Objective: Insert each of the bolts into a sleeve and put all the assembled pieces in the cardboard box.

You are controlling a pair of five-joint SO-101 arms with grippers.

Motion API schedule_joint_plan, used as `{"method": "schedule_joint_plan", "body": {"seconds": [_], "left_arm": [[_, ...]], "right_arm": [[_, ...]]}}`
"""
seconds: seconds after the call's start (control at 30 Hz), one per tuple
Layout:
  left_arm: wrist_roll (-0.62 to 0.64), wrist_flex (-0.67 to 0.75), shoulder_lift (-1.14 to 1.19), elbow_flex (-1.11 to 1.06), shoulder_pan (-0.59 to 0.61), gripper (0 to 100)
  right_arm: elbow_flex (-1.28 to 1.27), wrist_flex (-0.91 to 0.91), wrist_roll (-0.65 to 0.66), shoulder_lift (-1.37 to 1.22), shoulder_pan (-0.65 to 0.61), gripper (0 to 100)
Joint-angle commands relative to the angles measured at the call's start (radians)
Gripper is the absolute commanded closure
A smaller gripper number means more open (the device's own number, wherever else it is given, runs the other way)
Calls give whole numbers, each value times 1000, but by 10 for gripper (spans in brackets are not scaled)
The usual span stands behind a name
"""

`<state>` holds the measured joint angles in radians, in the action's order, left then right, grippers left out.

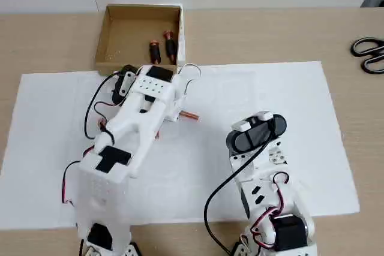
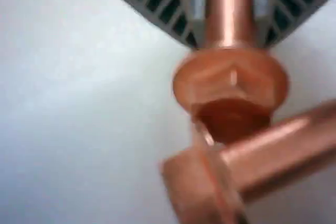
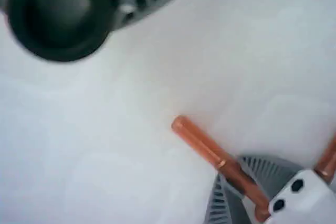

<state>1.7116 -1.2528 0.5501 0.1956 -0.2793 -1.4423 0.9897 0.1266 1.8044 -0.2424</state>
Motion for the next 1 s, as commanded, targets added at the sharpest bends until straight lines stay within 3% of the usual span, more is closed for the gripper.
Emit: {"method": "schedule_joint_plan", "body": {"seconds": [0.0, 0.17, 0.37, 0.77, 0.97], "left_arm": [[-6, -146, -9, 160, -20, 994], [-8, -319, -2, 348, -34, 994], [-14, -342, -6, 389, -18, 994], [-423, -502, -31, 495, -15, 994], [-514, -500, -229, 483, -31, 994]], "right_arm": [[9, -24, -3, 7, 12, 995], [9, -24, -3, 7, 12, 995], [9, -24, -3, 7, 12, 995], [6, -113, -5, 8, 2, 994], [-18, -124, -5, 8, -133, 994]]}}
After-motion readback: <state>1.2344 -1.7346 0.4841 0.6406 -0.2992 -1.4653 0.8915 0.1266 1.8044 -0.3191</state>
